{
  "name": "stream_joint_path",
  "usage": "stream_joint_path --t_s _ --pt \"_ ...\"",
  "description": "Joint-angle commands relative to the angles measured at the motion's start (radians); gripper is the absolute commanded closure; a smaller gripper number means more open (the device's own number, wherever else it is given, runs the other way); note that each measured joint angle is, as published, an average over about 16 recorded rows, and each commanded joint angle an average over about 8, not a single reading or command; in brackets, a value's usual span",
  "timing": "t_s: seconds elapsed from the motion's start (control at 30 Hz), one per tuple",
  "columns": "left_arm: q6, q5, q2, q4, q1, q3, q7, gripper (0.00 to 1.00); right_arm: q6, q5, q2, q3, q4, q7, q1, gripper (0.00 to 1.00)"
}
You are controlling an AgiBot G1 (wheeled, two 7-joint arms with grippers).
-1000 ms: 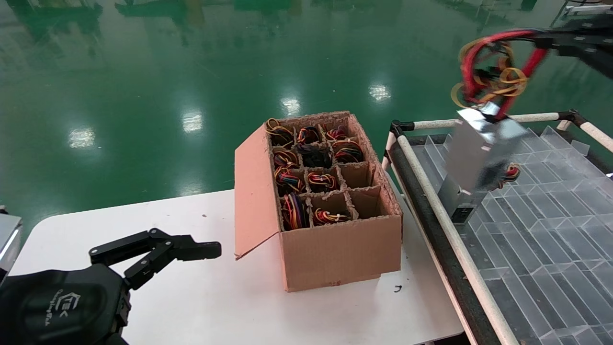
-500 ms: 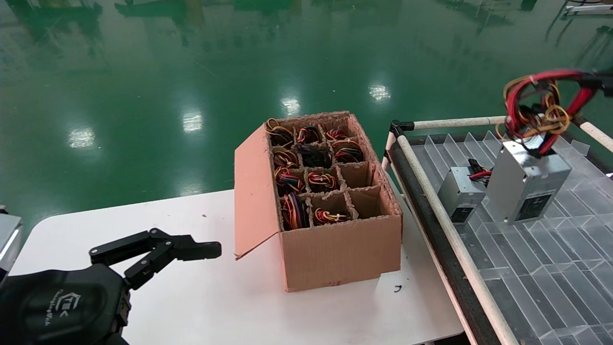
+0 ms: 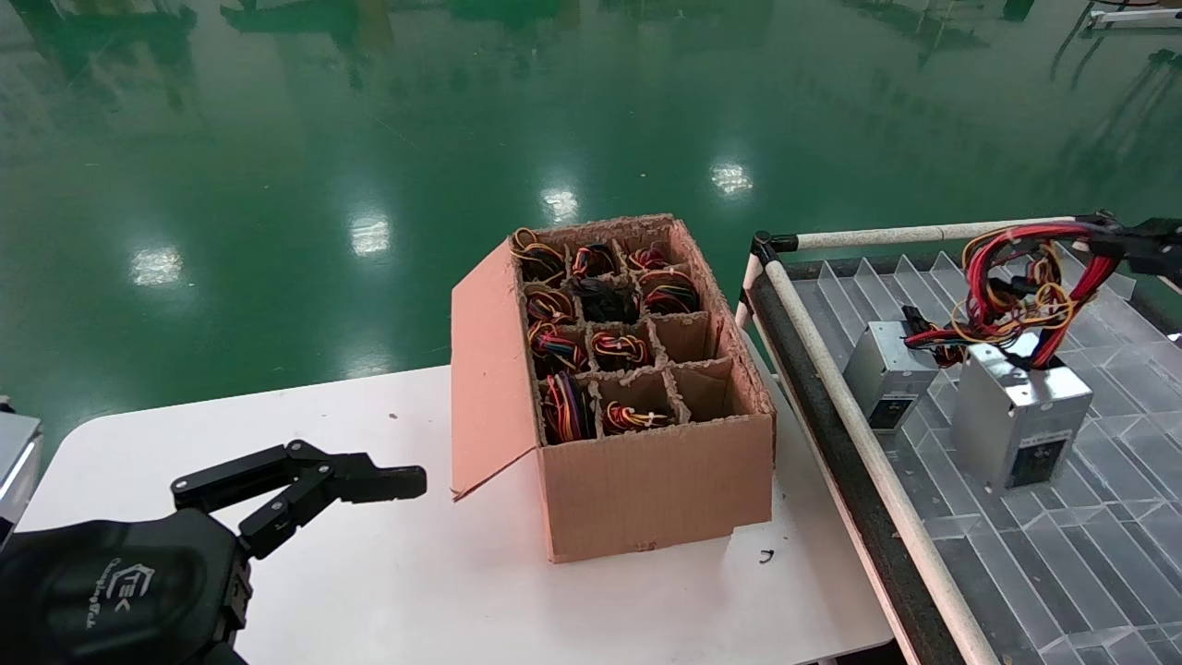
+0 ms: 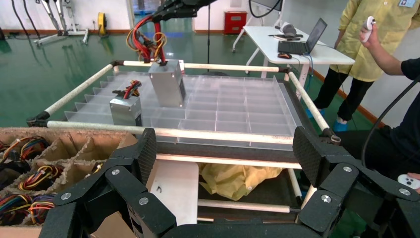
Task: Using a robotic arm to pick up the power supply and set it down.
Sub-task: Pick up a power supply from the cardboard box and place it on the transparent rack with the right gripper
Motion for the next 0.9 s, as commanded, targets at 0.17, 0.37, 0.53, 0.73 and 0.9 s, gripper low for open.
stream_joint_path --t_s 0.17,0.37,0.53,0.73,0.9 --pt "0.0 0.0 0.0 0.0 0.0 0.0 0.0 0.0 0.036 0.008 -0.021 0.006 -0.019 -0.018 -0.046 1.0" --pt "0.0 0.0 0.0 0.0 0.0 0.0 0.0 0.0 0.069 0.02 -0.044 0.015 -0.03 -0.027 -0.09 1.0" --pt "0.0 0.0 0.0 0.0 0.0 0.001 0.0 0.0 0.093 0.031 -0.061 0.023 -0.033 -0.028 -0.122 1.0" --pt "0.0 -0.001 0.0 0.0 0.0 0.001 0.0 0.0 0.116 0.04 -0.077 0.03 -0.028 -0.024 -0.151 1.0" --pt "0.0 -0.001 0.0 0.0 0.0 0.001 0.001 0.0 0.129 0.044 -0.086 0.033 -0.02 -0.019 -0.168 1.0"
